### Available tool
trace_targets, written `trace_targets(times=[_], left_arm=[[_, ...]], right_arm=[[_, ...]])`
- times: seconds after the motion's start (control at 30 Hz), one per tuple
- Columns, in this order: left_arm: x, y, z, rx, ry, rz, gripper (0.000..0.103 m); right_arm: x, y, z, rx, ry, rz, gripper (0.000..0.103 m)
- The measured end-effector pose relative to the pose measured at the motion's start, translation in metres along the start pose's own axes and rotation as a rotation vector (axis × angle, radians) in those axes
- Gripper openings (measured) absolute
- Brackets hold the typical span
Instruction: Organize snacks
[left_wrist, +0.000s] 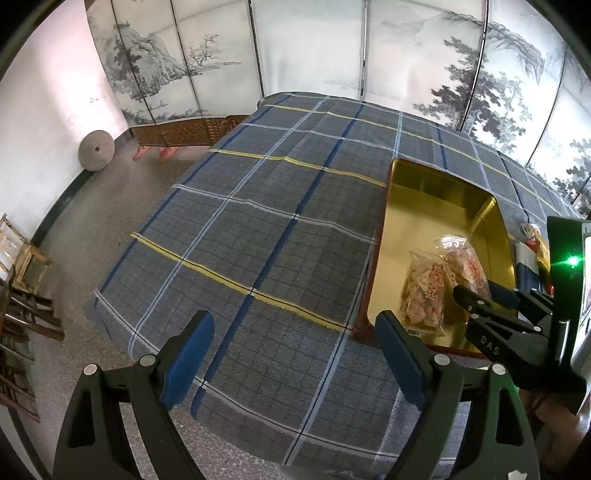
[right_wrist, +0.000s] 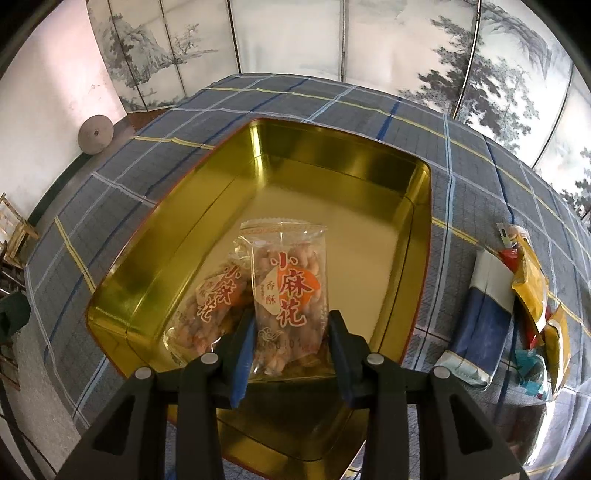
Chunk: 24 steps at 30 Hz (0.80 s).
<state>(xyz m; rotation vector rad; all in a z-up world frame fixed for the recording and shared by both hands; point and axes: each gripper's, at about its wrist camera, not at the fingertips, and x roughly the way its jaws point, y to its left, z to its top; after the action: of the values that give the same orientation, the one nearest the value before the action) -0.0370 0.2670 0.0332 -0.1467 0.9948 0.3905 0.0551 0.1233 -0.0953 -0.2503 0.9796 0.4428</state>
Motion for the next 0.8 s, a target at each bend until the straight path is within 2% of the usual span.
trace_targets(times=[0.13,0.37,0.6,0.8], left_arm=[[0.0,-0.001,-0.001,-0.002,0.005,-0.001,0.087],[0.001,-0.006,-0.005,0.005,0.009,-0.003,0.087],[-0.003,-0.016,-0.007,0.012,0.003,-0.017,0.087],[-0.01,-0.033,-0.007,0.033,-0.01,-0.044,0.087]], right_arm=[[0.0,0.0,-0.001,-0.003,0.006,0.014,0.039],[-0.006,0.004,-0.004,-0.022,0.0,0.024,0.05],[-0.026,0.001,-0.007,-0.035,-0.04,0.051,0.052],[-0.048,-0.02,-0.014,-0.001,-0.073,0.093,0.052]])
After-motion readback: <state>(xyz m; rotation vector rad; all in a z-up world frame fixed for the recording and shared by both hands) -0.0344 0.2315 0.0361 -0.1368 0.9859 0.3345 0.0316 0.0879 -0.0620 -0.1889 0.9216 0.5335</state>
